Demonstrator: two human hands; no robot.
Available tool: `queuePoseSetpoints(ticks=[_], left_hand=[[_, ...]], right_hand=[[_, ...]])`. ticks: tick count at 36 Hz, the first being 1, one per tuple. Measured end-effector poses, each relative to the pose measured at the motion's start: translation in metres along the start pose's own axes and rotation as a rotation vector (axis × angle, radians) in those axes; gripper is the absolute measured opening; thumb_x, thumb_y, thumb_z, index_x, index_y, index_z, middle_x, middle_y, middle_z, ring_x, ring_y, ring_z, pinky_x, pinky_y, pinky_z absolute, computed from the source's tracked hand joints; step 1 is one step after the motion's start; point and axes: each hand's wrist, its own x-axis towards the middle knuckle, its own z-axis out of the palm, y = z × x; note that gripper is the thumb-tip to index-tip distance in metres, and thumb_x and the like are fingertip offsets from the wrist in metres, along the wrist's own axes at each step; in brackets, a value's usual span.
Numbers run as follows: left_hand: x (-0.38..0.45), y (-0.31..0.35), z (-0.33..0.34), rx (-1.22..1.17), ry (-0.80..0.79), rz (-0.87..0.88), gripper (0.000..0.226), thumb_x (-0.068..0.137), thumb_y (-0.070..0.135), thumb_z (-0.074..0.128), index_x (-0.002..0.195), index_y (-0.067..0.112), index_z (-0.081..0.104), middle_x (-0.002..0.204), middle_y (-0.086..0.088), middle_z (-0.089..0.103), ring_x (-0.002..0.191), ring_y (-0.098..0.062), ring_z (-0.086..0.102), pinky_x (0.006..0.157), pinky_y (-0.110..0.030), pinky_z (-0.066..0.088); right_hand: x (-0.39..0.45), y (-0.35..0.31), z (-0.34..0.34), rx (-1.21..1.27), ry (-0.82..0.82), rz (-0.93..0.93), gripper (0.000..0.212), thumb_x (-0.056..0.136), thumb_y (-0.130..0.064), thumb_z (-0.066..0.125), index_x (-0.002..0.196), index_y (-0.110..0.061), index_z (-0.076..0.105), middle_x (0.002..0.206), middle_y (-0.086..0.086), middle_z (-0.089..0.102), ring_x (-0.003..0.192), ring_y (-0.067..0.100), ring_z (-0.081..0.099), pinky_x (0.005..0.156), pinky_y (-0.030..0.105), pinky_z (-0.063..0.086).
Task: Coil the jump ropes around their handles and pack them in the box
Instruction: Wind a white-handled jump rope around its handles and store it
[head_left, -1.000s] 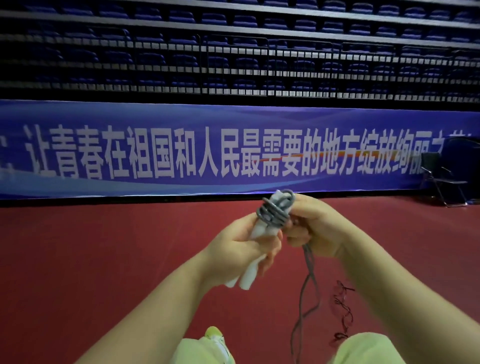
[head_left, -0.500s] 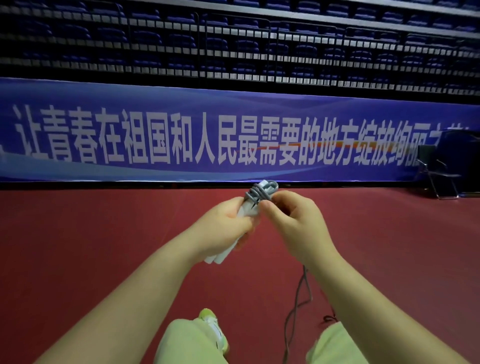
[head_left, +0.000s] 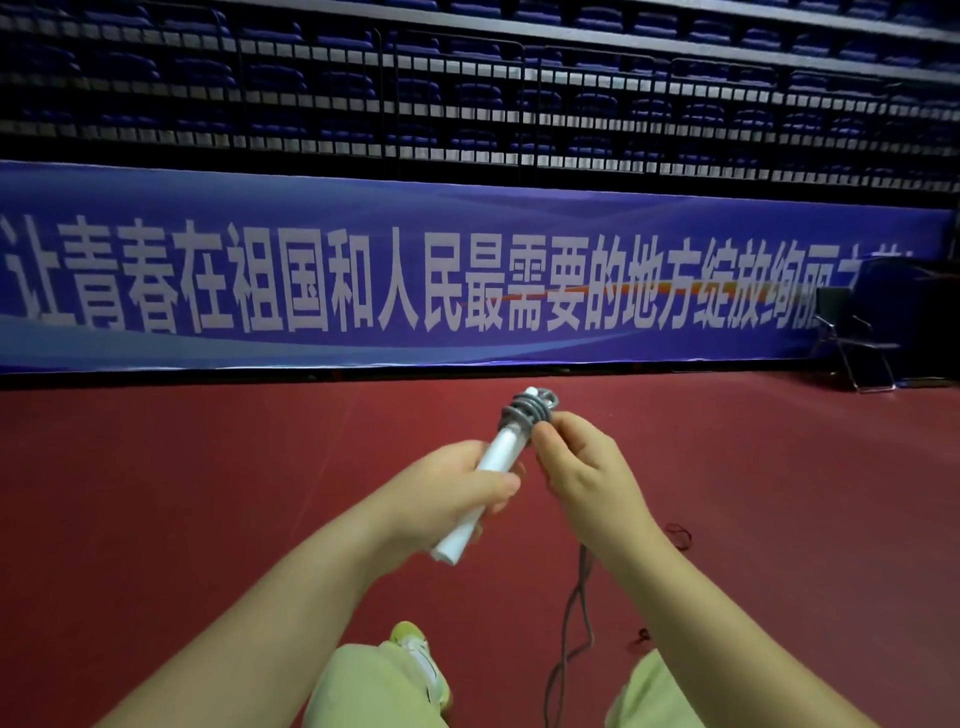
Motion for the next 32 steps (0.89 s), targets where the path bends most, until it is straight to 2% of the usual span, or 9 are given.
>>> queuePoseSetpoints(ticks=[3,6,10,14,17,21,24,28,32], left_hand=[[0.009,0.012,0.004,0.244,0.060,0.012,0.025,0.076,0.036,0.059,0.083,0.012,0.056,0.072,0.000,0.053,0.061,-0.014,0.048,0.063,-0.034,0.038],[0.016,0.026,0.007,0.471,0.094,0.028,0.016,0.087,0.030,0.055,0.090,0.014,0.055,0.079,0.001,0.058,0.069,-0.017,0.053,0.064,-0.033,0.039],[0.018,0.042,0.010,0.873,0.142,0.100,0.014,0.093,0.034,0.044,0.092,0.020,0.046,0.081,-0.007,0.067,0.071,-0.021,0.062,0.056,-0.031,0.039],[0.022,0.043,0.009,0.968,0.222,0.146,0.016,0.089,0.036,0.053,0.093,0.024,0.043,0.080,-0.002,0.064,0.068,-0.018,0.060,0.055,-0.031,0.039],[0.024,0.040,0.006,0.686,0.207,0.120,0.027,0.079,0.039,0.067,0.094,0.022,0.053,0.082,0.001,0.063,0.065,-0.012,0.057,0.057,-0.029,0.041],[0.015,0.027,0.002,-0.155,-0.172,0.029,0.035,0.087,0.048,0.060,0.107,0.020,0.069,0.107,-0.008,0.071,0.084,-0.012,0.068,0.070,-0.027,0.053],[0.015,0.009,0.002,-0.608,-0.431,-0.051,0.062,0.077,0.064,0.047,0.115,0.021,0.071,0.116,-0.011,0.068,0.108,-0.030,0.064,0.094,-0.044,0.050],[0.014,0.009,0.006,-0.725,-0.448,-0.016,0.059,0.084,0.062,0.041,0.103,0.018,0.074,0.081,-0.006,0.063,0.070,-0.020,0.062,0.068,-0.034,0.054],[0.011,0.027,-0.002,-0.695,-0.241,-0.027,0.051,0.088,0.054,0.040,0.103,0.011,0.065,0.079,-0.004,0.056,0.059,-0.013,0.052,0.050,-0.024,0.044]], right_hand=[[-0.001,-0.001,0.006,0.104,-0.003,0.109,0.026,0.096,-0.043,0.042,0.074,-0.032,0.051,0.057,-0.016,0.042,0.051,0.003,0.037,0.055,0.028,0.030],[0.003,-0.013,0.001,0.185,0.022,0.210,0.028,0.102,-0.037,0.037,0.085,-0.020,0.051,0.059,-0.013,0.044,0.046,-0.001,0.040,0.050,0.019,0.031],[0.016,-0.027,-0.012,0.108,0.008,0.235,0.036,0.102,-0.040,0.033,0.077,-0.016,0.045,0.056,-0.001,0.035,0.048,0.012,0.030,0.048,0.027,0.022],[0.024,-0.031,-0.020,0.250,-0.063,0.350,0.028,0.098,-0.035,0.040,0.079,-0.016,0.048,0.061,0.000,0.036,0.047,0.011,0.025,0.046,0.025,0.017],[0.026,-0.034,-0.018,0.385,-0.023,0.336,0.025,0.099,-0.027,0.040,0.080,-0.013,0.050,0.058,0.000,0.040,0.041,0.009,0.032,0.041,0.021,0.023],[0.025,-0.040,-0.012,0.559,-0.009,0.293,0.021,0.101,-0.020,0.036,0.096,-0.005,0.050,0.045,-0.009,0.050,0.036,0.000,0.045,0.037,0.014,0.035],[0.025,-0.046,-0.017,0.626,-0.014,0.279,0.023,0.101,-0.020,0.036,0.104,-0.004,0.053,0.045,-0.011,0.050,0.035,0.000,0.044,0.036,0.014,0.034],[0.033,-0.050,-0.023,0.588,-0.076,0.273,0.030,0.101,-0.028,0.034,0.108,-0.004,0.052,0.052,-0.004,0.048,0.037,0.004,0.040,0.038,0.017,0.031],[0.039,-0.044,-0.031,0.378,-0.196,0.253,0.042,0.103,-0.042,0.033,0.091,-0.007,0.054,0.060,0.000,0.042,0.042,0.009,0.034,0.041,0.021,0.024]])
